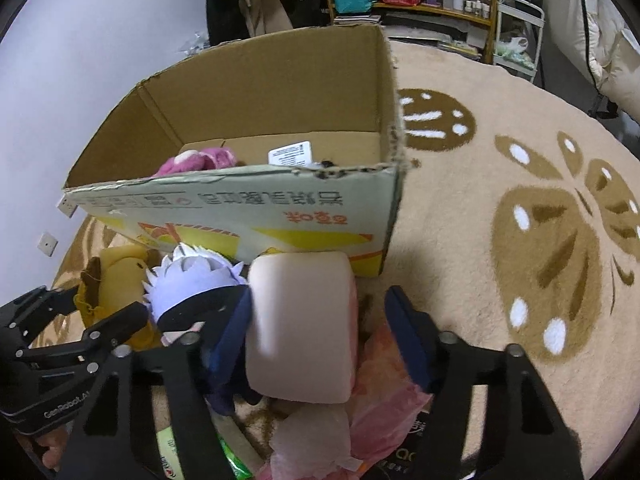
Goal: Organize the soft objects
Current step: 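Lift the yellow pouch with the left tool while the right tool carries the swirl roll over the box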
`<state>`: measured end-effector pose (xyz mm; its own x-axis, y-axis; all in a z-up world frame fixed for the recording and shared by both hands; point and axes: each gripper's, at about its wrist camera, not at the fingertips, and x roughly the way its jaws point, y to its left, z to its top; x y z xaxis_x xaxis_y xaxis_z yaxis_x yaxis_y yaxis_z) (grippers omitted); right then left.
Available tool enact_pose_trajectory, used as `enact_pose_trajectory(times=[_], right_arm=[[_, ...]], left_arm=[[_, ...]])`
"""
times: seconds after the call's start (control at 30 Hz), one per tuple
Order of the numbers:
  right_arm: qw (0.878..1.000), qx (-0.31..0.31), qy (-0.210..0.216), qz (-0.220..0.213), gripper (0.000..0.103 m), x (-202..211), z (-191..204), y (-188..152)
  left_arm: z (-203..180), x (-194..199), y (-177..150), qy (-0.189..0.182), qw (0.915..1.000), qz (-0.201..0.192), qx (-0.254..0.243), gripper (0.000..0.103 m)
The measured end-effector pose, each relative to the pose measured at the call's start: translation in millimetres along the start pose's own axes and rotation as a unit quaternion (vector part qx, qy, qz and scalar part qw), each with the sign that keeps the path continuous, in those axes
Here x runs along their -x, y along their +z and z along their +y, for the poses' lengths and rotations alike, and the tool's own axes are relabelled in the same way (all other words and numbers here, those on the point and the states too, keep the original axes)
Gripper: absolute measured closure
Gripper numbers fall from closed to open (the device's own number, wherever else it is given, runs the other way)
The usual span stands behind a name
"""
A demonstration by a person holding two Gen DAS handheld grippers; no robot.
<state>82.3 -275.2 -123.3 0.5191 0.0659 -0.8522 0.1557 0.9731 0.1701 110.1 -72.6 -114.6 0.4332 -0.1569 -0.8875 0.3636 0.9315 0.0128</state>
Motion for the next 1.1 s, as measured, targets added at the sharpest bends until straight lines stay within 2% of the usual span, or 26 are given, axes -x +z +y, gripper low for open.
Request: enact_pose_trajectory(times=[0.03, 0.07, 0.27, 0.33, 0.4, 0.6, 0.73, 0.8, 1.1], right_arm=[[1.0, 0.002, 0.006, 0.003, 0.044, -1, 1, -1], [1.0, 0.004, 0.011, 0.006, 0.053, -1, 2, -1], [1.0, -0.002, 0.01, 0.003, 0.066, 5, 2, -3], [1.0, -0.01, 0.008, -0.004, 0.068, 12, -2, -4], [1.0, -0.014, 0.007, -0.011, 0.068, 19, -2, -6], [0.999, -0.007, -0.002, -0.042, 0.071, 41, 2, -9], [0.997, 0.001, -0.003, -0.075, 0.072, 60, 8, -10], [0.996, 0.006, -0.004, -0.086, 0.073, 68, 10, -11], [0.992, 0.007, -0.01, -0.128, 0.073, 104, 14, -14]], left_arm=[[0, 0, -1, -0.008, 1.0, 0.003, 0.003, 0.048], [0, 0, -1, -0.01, 0.9999, 0.004, 0.005, 0.05], [0, 3, -5, -0.018, 0.9998, -0.002, 0.011, 0.057], [0, 5, -7, -0.016, 0.9998, -0.007, 0.008, 0.059], [-2, 9, -9, -0.011, 0.9998, -0.014, 0.005, 0.067], [-6, 25, -17, 0.011, 0.9992, -0.037, -0.01, 0.07], [-3, 29, -19, 0.014, 0.999, -0.042, -0.009, 0.07], [-2, 36, -20, 0.022, 0.9982, -0.055, -0.006, 0.07], [4, 67, -26, 0.016, 0.9947, -0.101, 0.005, 0.07]])
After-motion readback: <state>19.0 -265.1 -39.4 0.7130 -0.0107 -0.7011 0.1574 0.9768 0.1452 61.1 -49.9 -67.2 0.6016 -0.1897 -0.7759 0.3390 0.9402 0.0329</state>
